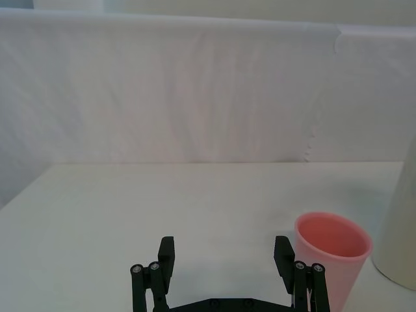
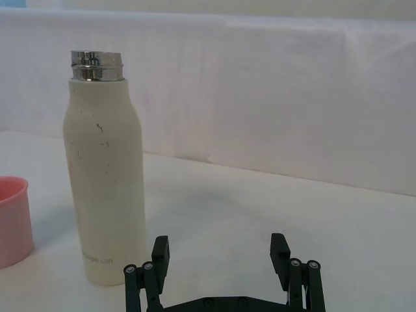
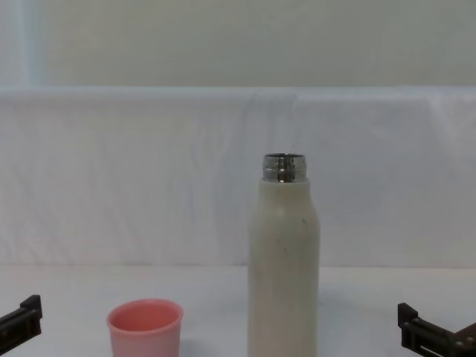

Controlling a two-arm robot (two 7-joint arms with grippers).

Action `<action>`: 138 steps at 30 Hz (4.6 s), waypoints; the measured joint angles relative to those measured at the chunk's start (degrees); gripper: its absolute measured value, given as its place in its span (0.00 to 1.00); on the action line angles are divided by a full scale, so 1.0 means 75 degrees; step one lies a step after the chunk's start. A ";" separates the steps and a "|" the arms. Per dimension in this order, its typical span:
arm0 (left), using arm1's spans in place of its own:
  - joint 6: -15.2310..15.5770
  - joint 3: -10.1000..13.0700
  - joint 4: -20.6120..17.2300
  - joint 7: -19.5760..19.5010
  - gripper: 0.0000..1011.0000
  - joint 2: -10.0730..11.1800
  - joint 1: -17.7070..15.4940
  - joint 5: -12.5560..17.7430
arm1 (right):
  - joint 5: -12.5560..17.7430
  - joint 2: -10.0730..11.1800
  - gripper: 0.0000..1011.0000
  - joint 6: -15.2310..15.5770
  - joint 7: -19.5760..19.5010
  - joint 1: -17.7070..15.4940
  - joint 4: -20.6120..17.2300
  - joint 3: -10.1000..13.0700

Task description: Grasp the thermos with one hand and pour water into the cup lid.

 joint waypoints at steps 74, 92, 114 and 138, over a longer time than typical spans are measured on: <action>0.0000 0.0000 0.0000 0.0000 0.99 0.0000 0.0000 0.0000 | 0.1327 0.0656 0.99 0.1083 0.2399 0.1239 0.0278 -0.0352; 0.0000 0.0000 0.0000 0.0000 0.99 0.0000 0.0000 0.0000 | 0.1128 0.0339 0.99 0.1138 0.2269 0.1857 0.0869 -0.0693; 0.0000 0.0000 0.0000 0.0000 0.99 0.0000 0.0000 0.0000 | 0.0968 0.0056 0.99 0.1206 0.2218 0.2299 0.1286 -0.0875; 0.0000 0.0000 0.0000 0.0000 0.99 0.0001 0.0000 0.0000 | 0.0921 -0.0203 0.99 0.1198 0.2144 0.2569 0.1714 -0.0893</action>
